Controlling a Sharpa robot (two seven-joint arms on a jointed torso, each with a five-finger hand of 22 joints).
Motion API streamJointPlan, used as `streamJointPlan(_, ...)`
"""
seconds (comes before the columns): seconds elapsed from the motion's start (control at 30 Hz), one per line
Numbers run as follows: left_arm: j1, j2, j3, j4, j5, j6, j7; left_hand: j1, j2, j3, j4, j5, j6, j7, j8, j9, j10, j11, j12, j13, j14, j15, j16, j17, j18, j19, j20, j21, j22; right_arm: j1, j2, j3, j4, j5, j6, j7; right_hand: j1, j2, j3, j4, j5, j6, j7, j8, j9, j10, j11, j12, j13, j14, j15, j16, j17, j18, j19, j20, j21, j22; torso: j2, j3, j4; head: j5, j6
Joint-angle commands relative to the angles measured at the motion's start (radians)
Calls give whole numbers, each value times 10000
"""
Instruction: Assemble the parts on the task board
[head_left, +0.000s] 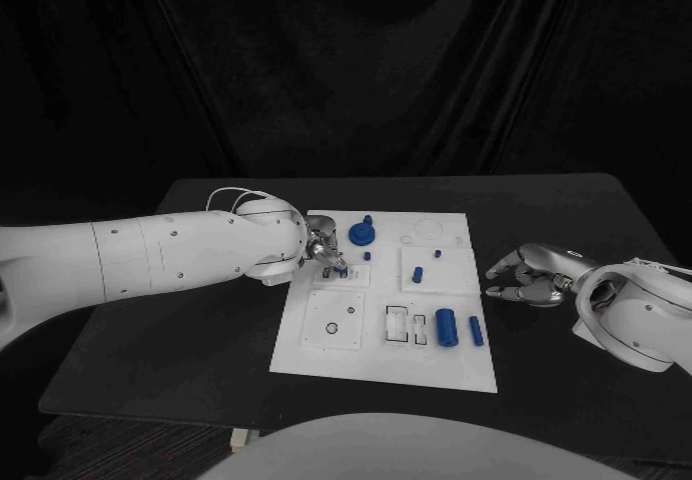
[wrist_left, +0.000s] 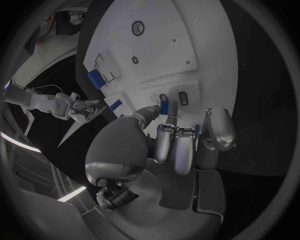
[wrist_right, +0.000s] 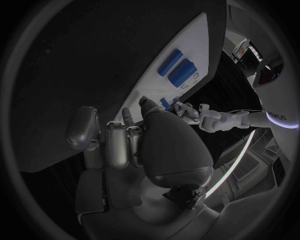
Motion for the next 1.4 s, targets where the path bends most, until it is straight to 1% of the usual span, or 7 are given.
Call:
streamJointPlan(0.03,40,40,8,-20,10,494,-98,-114,-66,183,-67,-40,-108,25,44,3,-40,49,-53,1561,605,96,-38,2140,204,-83,16,-75,1453,-25,9,5,-3,-20,-20,-65,100,-4,19,-29,60,66,-29,-65,-13,357,61,-27,1760,586,65,-63,675,192,-87,10,-57,1420,6,1,1,4,2)
streamJointPlan(0.37,73,44,8,-38,10,828,-116,-330,-182,813,-398,-18,-114,49,89,15,-44,72,-59,1556,609,118,-27,2148,203,-85,43,-49,1458,-27,5,5,-4,-20,-13,-68,115,-3,27,-39,68,67,-28,-65,-15,356,61,-29,1758,585,65,-69,668,192,-87,10,-60,1420,1,2,3,-10,2)
streamJointPlan(0.5,175,65,8,-37,10,1080,-133,-433,-229,999,-490,-66,-106,53,116,31,-48,73,-67,1549,607,119,-28,2145,206,-90,45,-53,1455,-27,5,5,1,-20,-9,-75,115,-3,27,-39,68,67,-28,-65,-15,356,61,-29,1758,585,65,-69,668,192,-87,10,-60,1420,0,1,2,-19,2)
streamJointPlan(0.63,283,105,8,-33,10,1122,-112,-580,-253,1121,-522,-187,-97,52,141,45,-40,76,-65,1548,608,123,-27,2146,205,-89,50,-47,1455,-27,12,5,2,-20,-11,-80,134,-3,37,-52,82,68,-27,-66,-17,355,62,-30,1756,586,66,-67,671,193,-87,10,-67,1419,1,2,1,-24,2)
streamJointPlan(0.77,337,178,8,-60,10,1161,-108,-673,-252,1176,-531,-298,-91,48,159,55,-34,76,-61,1549,615,124,-19,2153,205,-89,51,-44,1455,-27,23,5,5,-20,-10,-84,134,-3,37,-52,82,68,-27,-66,-17,355,62,-30,1756,586,66,-67,671,193,-87,10,-67,1419,1,1,-1,-25,2)
streamJointPlan(1.03,365,318,8,-258,10,1437,-248,-770,-219,1208,-504,-358,-89,50,173,63,-23,77,-51,1555,615,124,-19,2153,205,-89,52,-42,1455,-27,26,5,8,-20,-2,-92,168,-2,57,-75,113,72,-25,-67,-22,354,62,-31,1756,586,66,-72,666,190,-81,11,-60,1422,3,2,0,-69,2)
streamJointPlan(1.4,370,485,8,-498,10,1956,-514,-846,-192,1219,-477,-395,-94,50,177,65,5,78,-21,1578,631,124,-3,2170,199,-72,53,-12,1463,-27,81,5,-41,-20,21,-80,194,3,75,-92,142,76,-22,-68,-27,355,64,-30,1756,587,66,-73,665,193,-85,11,-82,1417,2,1,1,-48,2)
